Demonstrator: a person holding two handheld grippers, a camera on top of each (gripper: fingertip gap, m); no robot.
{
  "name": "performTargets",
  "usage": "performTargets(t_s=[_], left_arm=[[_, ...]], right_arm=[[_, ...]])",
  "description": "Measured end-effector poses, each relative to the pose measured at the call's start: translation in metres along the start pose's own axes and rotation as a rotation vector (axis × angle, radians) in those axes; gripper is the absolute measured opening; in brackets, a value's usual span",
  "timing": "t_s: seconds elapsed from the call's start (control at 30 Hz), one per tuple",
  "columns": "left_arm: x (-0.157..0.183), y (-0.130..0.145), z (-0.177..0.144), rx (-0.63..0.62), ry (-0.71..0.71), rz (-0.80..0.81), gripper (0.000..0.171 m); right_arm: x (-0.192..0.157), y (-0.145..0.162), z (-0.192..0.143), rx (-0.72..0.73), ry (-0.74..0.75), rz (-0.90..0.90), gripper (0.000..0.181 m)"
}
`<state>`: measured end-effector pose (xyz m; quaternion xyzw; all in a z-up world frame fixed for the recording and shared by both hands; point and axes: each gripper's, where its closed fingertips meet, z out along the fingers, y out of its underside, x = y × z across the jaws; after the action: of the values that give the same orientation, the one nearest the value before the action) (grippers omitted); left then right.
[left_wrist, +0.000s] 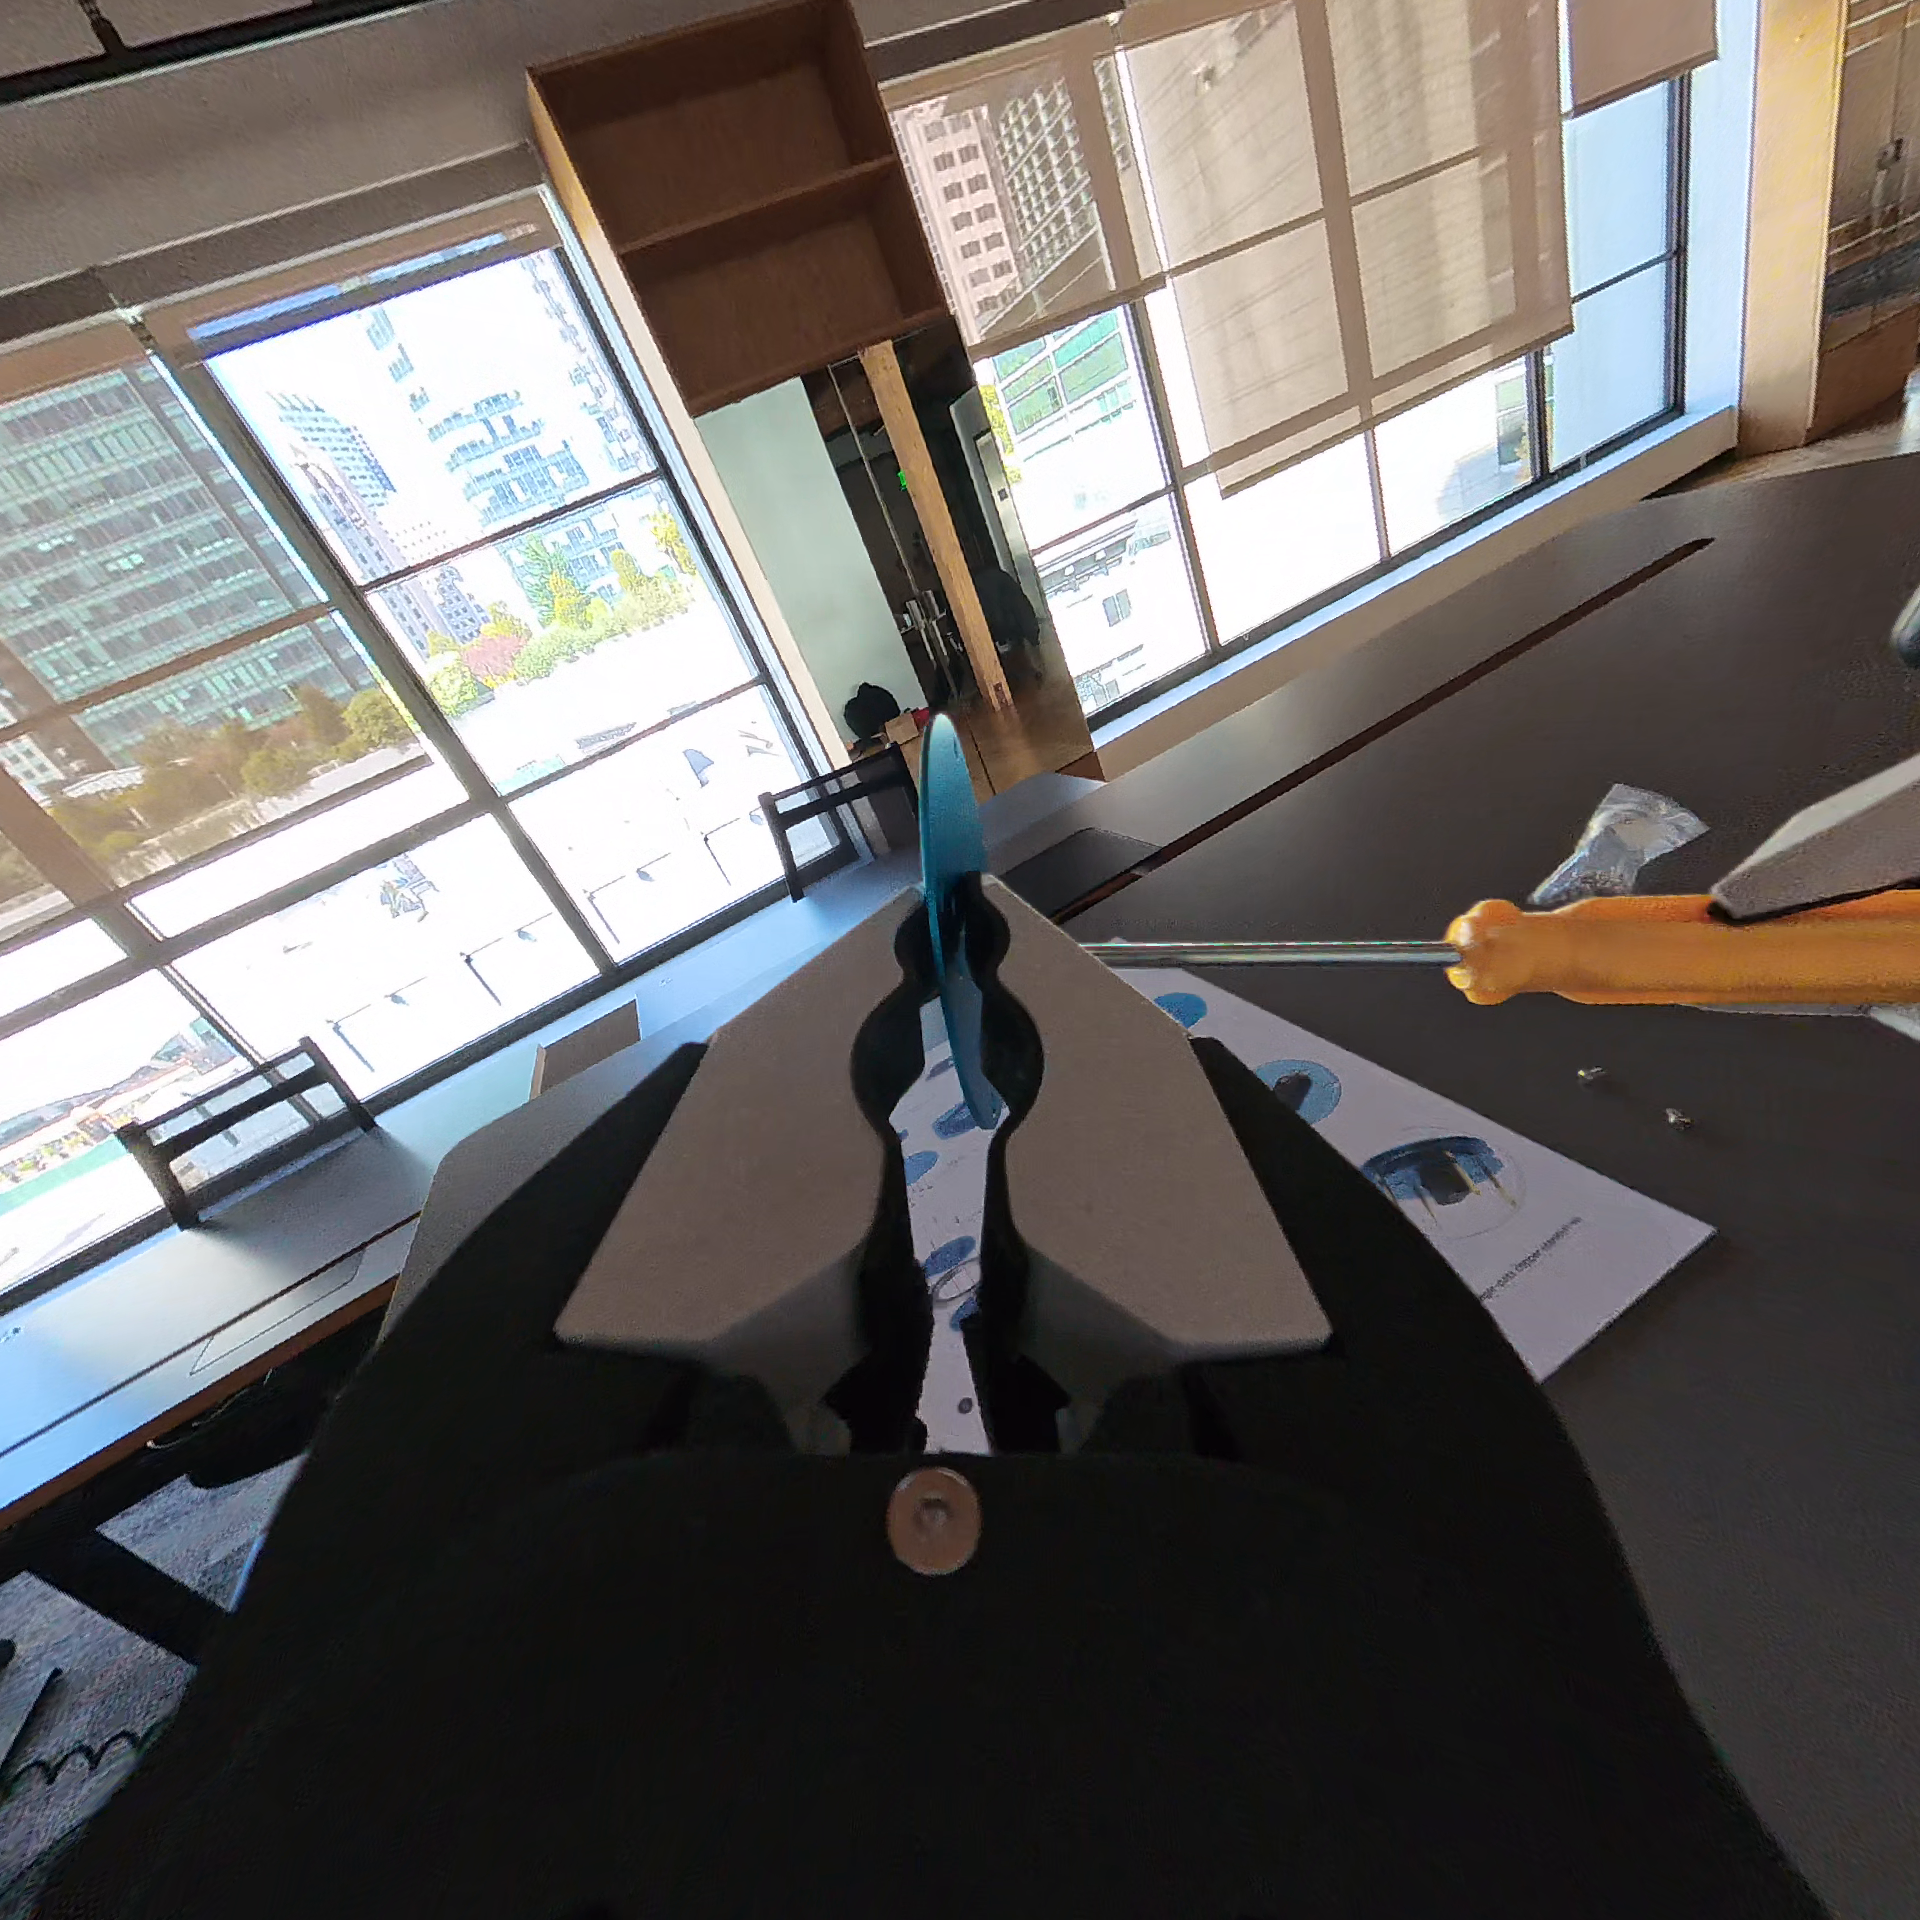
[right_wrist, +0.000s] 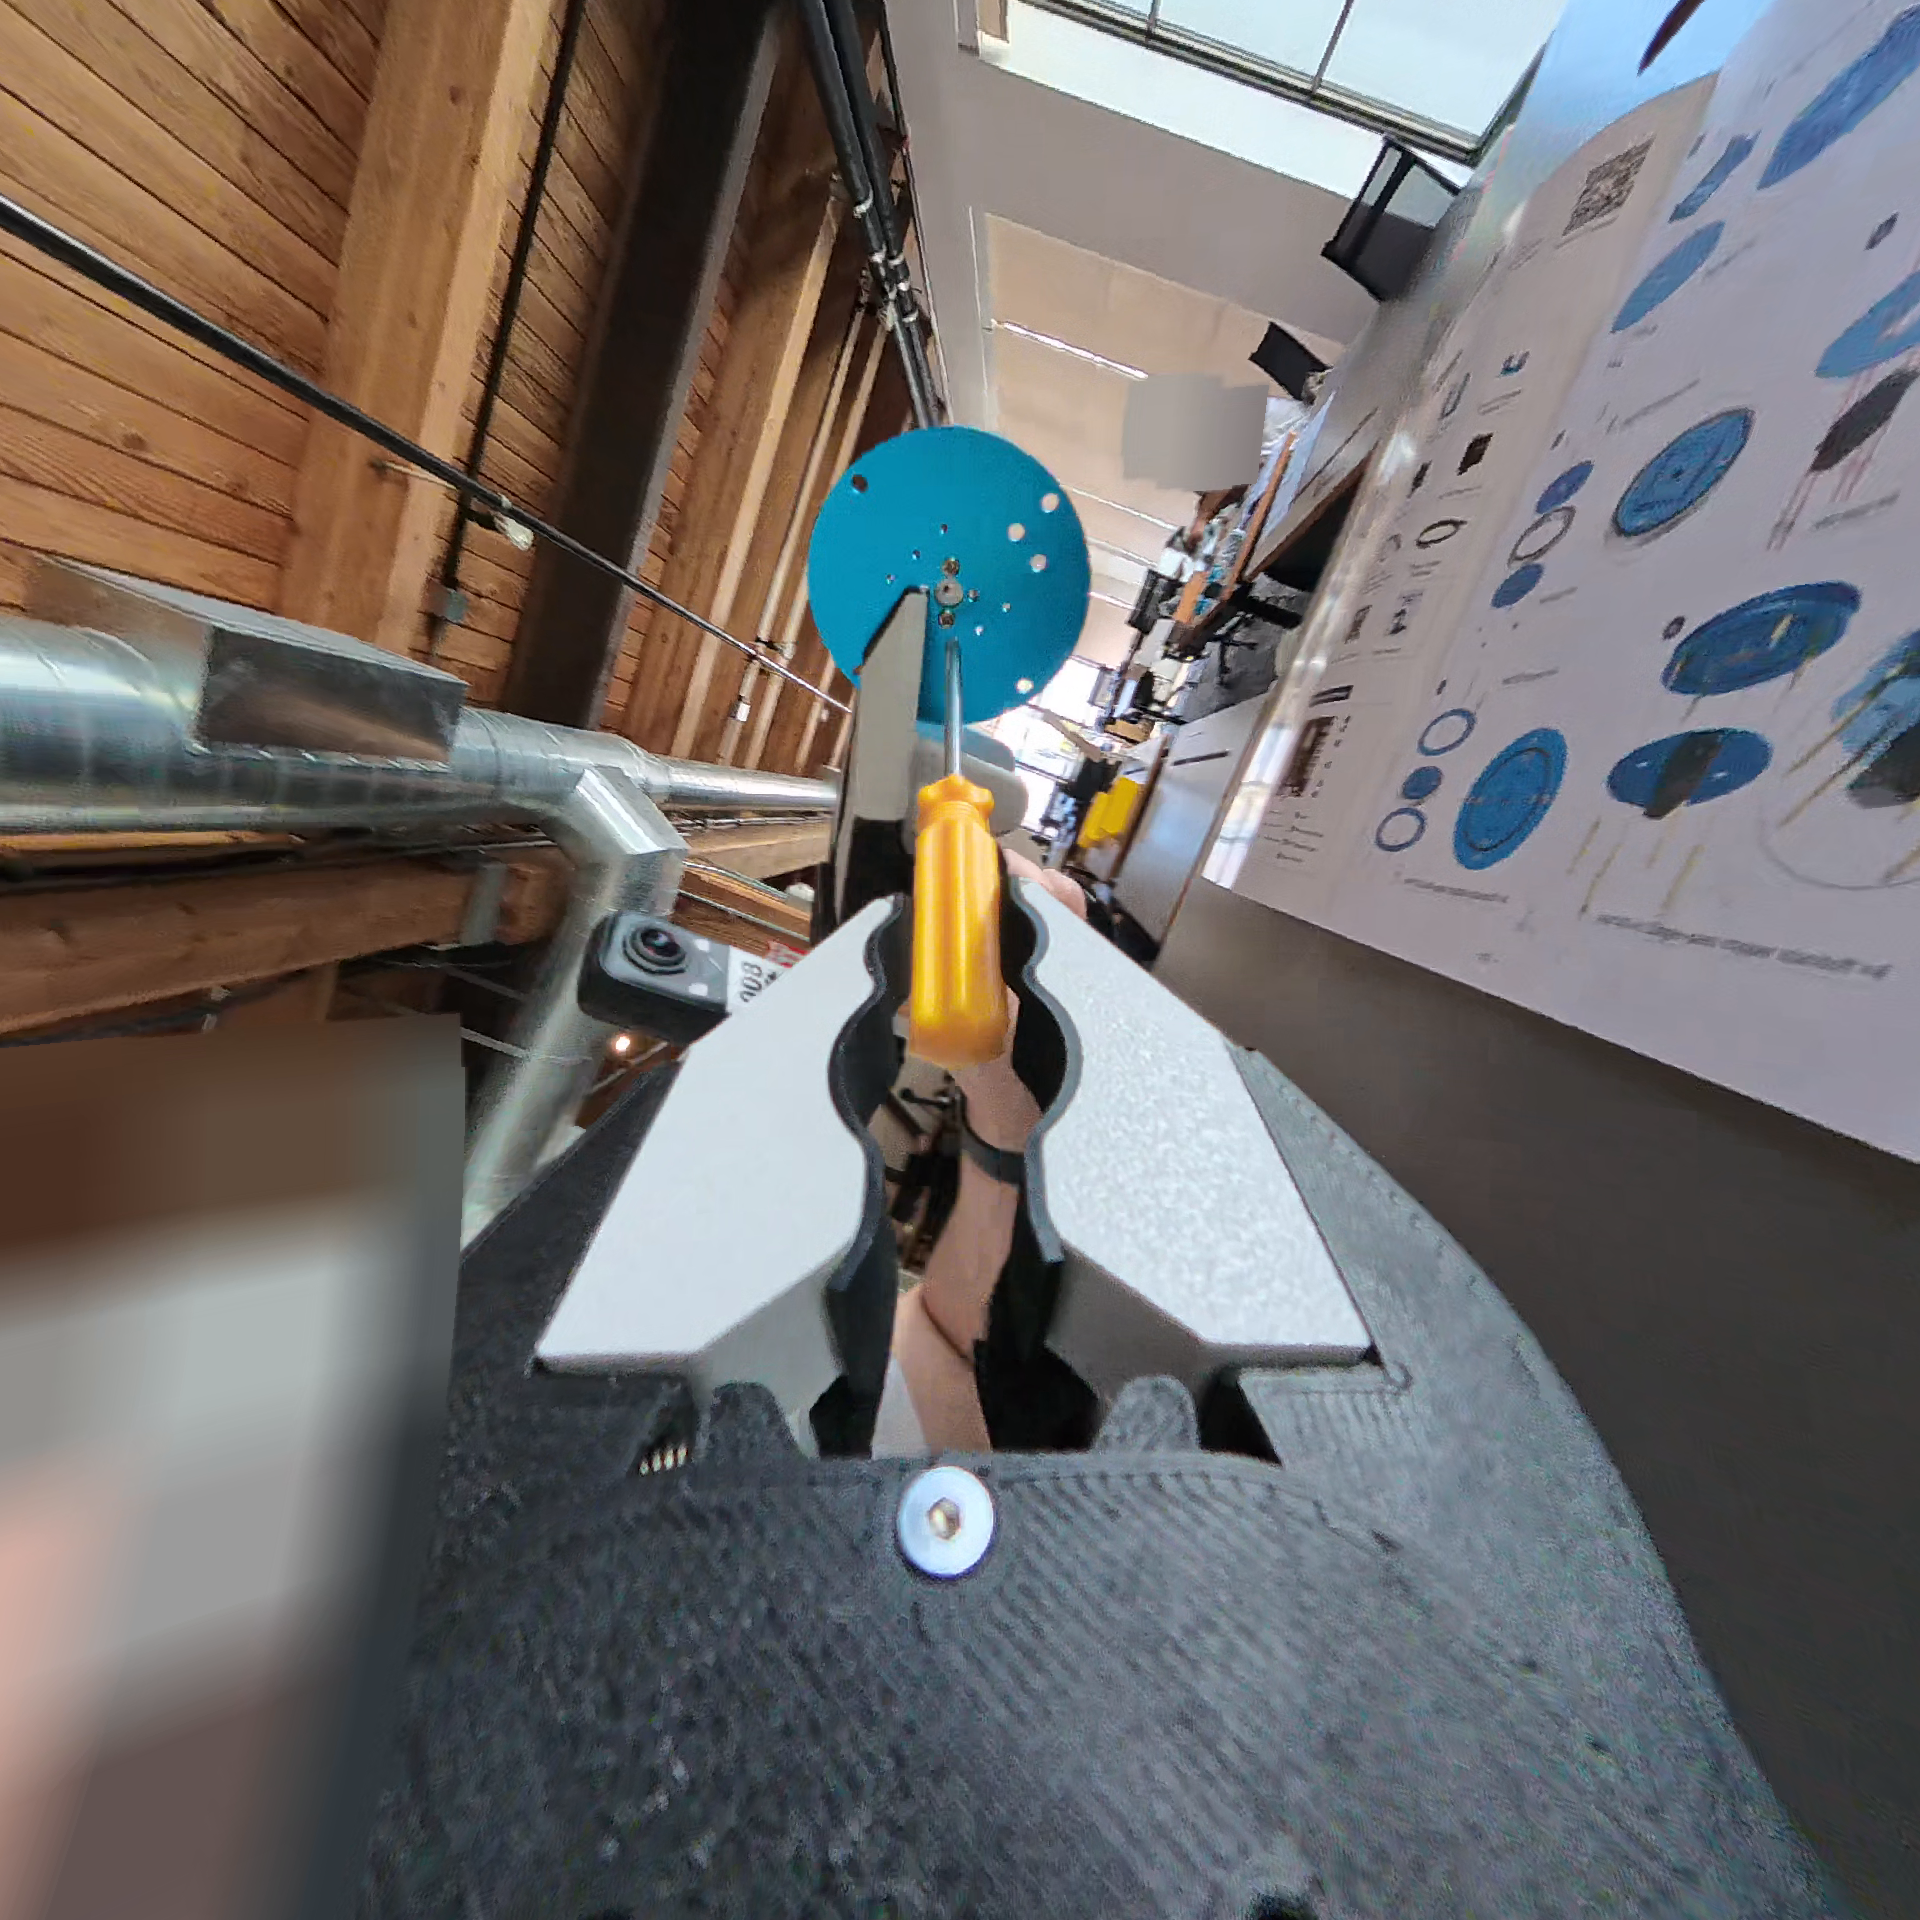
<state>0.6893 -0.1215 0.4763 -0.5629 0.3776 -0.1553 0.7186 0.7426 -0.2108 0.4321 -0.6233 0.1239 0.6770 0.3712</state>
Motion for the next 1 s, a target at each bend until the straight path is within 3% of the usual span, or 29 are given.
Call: performTargets(t_s=[0.1, 0.2, 0.33, 0.43, 0.57, 0.73, 0.87, 1.0], left_arm=[[-0.014, 0.025, 0.006, -0.142, -0.032, 0.041, 0.001], [-0.033, 0.039, 0.004, -0.225, -0.120, 0.142, 0.001], [-0.047, 0.046, -0.002, -0.277, -0.165, 0.174, 0.002], [-0.051, 0.051, -0.003, -0.298, -0.159, 0.165, 0.001], [-0.040, 0.055, -0.002, -0.302, -0.067, 0.045, 0.001], [-0.005, 0.054, -0.003, -0.294, 0.190, -0.333, 0.001], [0.001, 0.058, -0.005, -0.320, 0.225, -0.304, 0.001], [0.009, 0.059, -0.007, -0.338, 0.274, -0.334, 0.001]], right_arm=[[0.005, -0.002, -0.001, -0.032, 0.051, -0.124, 0.015], [0.022, -0.015, -0.007, -0.059, 0.209, -0.408, 0.015], [0.030, -0.038, -0.013, -0.072, 0.427, -0.853, 0.015], [0.032, -0.045, -0.014, -0.084, 0.530, -1.068, 0.015], [0.033, -0.051, -0.017, -0.104, 0.625, -1.293, 0.015], [0.011, -0.048, -0.013, -0.145, 0.733, -1.793, 0.015], [0.009, -0.026, -0.004, -0.248, 0.773, -2.097, 0.015], [0.016, -0.004, 0.004, -0.353, 0.742, -2.254, 0.015]])
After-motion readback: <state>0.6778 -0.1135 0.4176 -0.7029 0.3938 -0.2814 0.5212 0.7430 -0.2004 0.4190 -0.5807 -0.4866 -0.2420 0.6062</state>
